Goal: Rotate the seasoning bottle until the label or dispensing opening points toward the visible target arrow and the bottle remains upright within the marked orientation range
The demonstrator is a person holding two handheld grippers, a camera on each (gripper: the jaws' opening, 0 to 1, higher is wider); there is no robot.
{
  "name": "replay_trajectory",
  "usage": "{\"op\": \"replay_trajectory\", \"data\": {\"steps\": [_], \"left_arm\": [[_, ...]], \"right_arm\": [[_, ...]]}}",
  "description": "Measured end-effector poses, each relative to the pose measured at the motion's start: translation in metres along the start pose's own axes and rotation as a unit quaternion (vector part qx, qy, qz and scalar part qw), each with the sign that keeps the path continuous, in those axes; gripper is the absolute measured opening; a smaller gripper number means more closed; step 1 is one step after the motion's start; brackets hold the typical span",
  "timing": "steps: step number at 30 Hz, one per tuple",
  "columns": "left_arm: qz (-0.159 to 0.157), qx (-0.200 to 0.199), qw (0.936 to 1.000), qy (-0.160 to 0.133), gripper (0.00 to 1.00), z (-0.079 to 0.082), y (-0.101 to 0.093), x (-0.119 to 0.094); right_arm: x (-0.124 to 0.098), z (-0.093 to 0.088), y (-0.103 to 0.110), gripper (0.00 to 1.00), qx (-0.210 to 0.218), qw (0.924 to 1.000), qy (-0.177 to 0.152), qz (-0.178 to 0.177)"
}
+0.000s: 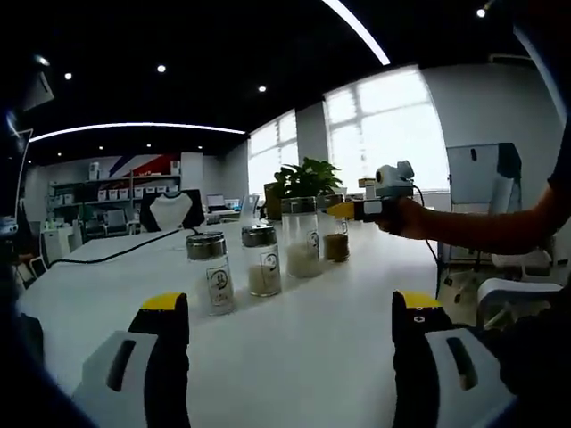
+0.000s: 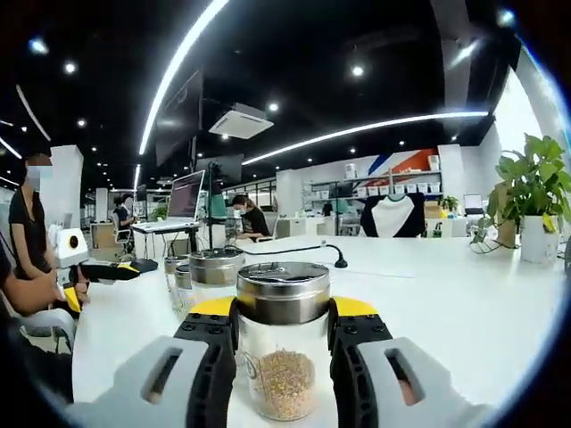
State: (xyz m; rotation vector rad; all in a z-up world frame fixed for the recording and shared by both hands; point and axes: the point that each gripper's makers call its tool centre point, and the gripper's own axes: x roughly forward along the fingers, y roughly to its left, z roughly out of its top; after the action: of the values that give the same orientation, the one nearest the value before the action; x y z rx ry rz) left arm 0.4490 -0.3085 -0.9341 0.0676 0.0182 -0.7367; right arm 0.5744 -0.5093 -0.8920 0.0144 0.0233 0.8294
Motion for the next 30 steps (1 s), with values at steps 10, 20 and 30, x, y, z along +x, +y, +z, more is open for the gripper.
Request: {"op": "replay_trajectory", "data": {"steps": [10, 20, 30], "left_arm": [[0.002, 0.005, 1.0000, 0.000, 1.00, 0.001, 0.000, 0.000], [0.003, 0.006, 1.0000, 0.000, 1.00, 0.002, 0.001, 0.000], [0.010, 0.003, 0.9999, 0.004, 1.00, -0.002, 0.006, 0.001]], "right_arm": [[0.000, -0.003, -0.002, 0.37, -0.015, 0.9990, 0.013, 0.039], [-0.001, -0.002, -0.002, 0.38, -0.016, 0.9979, 0.000, 0.064], [-0.005, -0.010, -0.001, 0.52, -0.033, 0.9982, 0.014, 0.049]]}}
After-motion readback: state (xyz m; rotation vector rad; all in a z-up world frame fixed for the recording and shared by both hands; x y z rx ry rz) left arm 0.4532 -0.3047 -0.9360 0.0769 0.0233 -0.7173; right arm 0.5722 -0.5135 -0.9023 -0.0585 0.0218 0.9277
